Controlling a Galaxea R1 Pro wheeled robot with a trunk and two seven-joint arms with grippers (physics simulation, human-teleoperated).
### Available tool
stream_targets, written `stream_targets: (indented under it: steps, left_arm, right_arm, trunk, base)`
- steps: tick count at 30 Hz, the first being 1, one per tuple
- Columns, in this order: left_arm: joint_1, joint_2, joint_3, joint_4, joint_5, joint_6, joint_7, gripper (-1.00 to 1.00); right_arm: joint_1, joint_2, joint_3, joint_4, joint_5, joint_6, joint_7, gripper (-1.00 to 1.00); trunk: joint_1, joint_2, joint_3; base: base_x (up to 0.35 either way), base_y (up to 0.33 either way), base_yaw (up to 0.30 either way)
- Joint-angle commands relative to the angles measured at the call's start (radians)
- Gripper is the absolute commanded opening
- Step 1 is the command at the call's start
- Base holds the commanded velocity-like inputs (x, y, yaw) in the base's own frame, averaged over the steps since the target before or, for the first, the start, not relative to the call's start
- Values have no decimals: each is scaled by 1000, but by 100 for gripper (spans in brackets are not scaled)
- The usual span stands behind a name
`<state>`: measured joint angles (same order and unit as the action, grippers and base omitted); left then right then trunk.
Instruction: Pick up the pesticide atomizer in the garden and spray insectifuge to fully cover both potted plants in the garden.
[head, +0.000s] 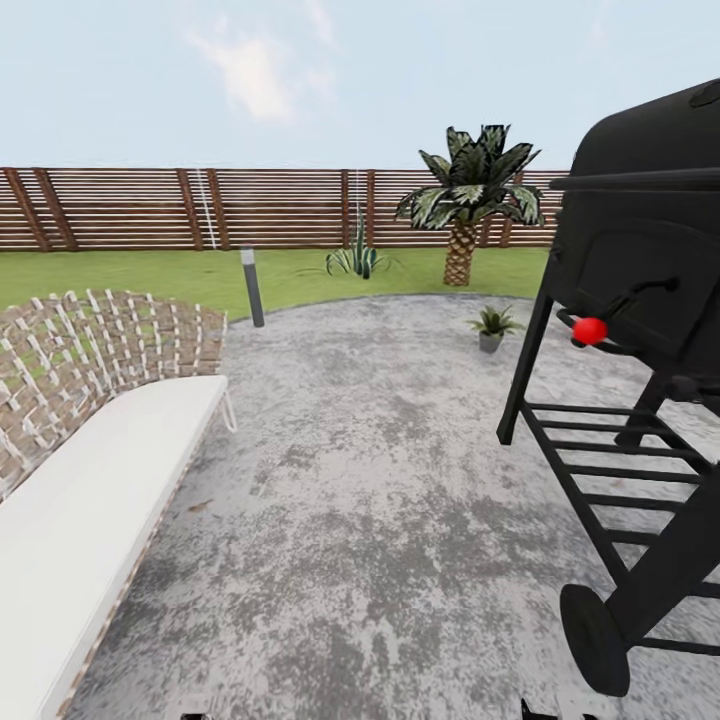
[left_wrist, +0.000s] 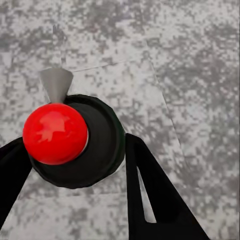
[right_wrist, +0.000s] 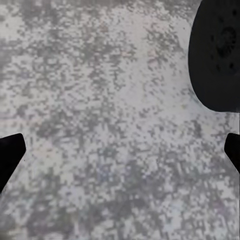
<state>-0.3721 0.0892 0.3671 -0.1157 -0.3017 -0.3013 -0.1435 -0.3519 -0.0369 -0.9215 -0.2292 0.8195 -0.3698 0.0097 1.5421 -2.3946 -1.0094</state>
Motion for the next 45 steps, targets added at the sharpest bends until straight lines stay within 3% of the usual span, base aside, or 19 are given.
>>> stream_targets:
  steps: [1, 25, 45]
  left_arm:
    - [-1, 0, 9, 0, -7, -3, -5, -100]
    - [-1, 0, 9, 1, -7, -3, -5, -100]
    - [-1, 1, 9, 0, -7, -3, -5, -100]
  right_arm:
    - [-1, 0, -8, 1, 9, -4, 1, 100]
    - [-1, 0, -8, 1, 9, -4, 1, 100]
    - [-1, 0, -9, 0, 9, -4, 1, 100]
  trunk:
    - [0, 0, -1]
    - [0, 0, -1]
    - [0, 0, -1]
  base:
    - [334, 73, 0]
    - [334, 124, 0]
    - [338, 5, 0]
